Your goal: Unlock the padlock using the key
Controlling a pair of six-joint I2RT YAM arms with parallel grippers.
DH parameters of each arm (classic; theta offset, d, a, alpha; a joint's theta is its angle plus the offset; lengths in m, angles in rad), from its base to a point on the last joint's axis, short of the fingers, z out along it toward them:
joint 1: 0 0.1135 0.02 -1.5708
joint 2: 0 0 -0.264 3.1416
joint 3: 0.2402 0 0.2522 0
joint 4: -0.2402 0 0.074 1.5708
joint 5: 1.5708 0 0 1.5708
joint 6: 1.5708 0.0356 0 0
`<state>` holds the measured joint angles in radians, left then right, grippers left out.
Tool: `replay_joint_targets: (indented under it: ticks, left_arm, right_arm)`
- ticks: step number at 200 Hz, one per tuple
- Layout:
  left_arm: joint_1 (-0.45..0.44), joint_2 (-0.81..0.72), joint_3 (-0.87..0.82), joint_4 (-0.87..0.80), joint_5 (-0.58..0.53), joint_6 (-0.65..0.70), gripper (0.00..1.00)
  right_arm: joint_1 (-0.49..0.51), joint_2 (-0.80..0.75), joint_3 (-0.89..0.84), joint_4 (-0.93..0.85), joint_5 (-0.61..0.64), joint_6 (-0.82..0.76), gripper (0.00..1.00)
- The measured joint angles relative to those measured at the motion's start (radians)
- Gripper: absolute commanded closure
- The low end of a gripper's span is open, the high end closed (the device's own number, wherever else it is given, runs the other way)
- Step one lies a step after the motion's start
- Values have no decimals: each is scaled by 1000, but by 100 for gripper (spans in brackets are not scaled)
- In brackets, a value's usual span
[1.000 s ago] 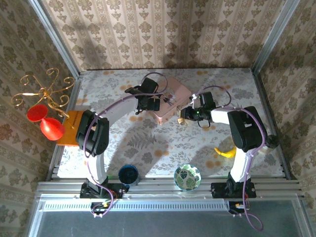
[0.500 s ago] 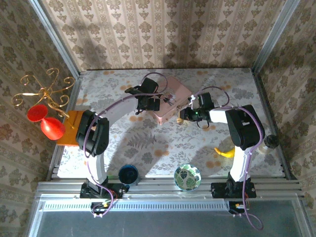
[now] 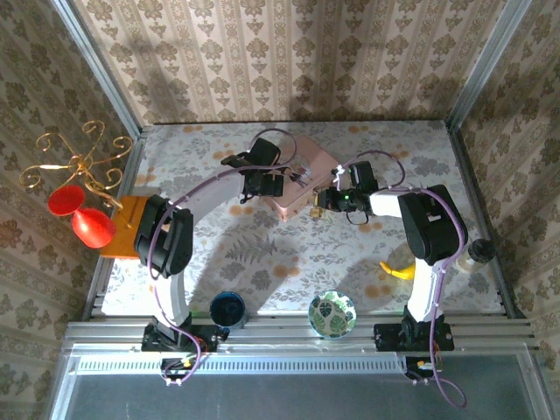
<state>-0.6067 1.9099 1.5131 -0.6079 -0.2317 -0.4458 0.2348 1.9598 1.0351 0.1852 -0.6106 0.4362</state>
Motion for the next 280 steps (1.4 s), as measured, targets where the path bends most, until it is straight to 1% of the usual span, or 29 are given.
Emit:
replay_joint_targets:
  ticks: [20, 90, 166, 280]
  left_arm:
    - [0, 0, 0, 0, 0, 0, 0]
    - [0, -1, -1, 0, -2, 0, 0]
    - [0, -4, -9, 9, -1, 0, 0]
    - [0, -15, -34, 39, 4, 0, 0]
  right_arm:
    - [0, 0, -5, 10, 0, 23, 100]
    - [1, -28, -56, 76, 12, 158, 100]
    - [7, -51, -67, 75, 42, 275, 100]
    - [15, -108, -106, 97, 114, 373, 100]
